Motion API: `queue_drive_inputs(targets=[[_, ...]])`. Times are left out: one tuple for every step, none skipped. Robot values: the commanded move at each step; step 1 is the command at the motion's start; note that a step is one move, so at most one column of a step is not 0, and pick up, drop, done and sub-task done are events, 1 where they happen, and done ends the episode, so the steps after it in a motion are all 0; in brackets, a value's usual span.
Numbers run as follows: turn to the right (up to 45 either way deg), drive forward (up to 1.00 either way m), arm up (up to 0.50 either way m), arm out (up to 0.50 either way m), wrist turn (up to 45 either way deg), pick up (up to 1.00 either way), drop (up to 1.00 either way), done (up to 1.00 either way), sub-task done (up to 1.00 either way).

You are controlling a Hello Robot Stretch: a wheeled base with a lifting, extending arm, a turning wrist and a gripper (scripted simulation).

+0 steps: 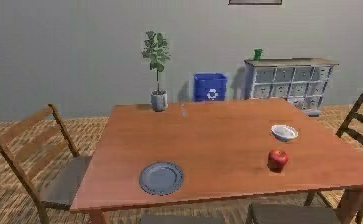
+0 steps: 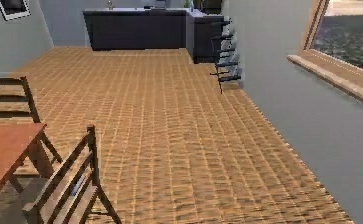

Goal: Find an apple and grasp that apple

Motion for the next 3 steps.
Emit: queue_drive_inputs(targets=[[-45.0, 0.00, 0.00, 0.00, 0.0, 0.00, 0.00, 0.00, 0.00], [-15.0, 0.00, 0.00, 0.00, 0.0, 0.00, 0.00, 0.00, 0.00], [45.0, 0.00, 0.00, 0.00, 0.0, 0.00, 0.00, 0.00, 0.00]])
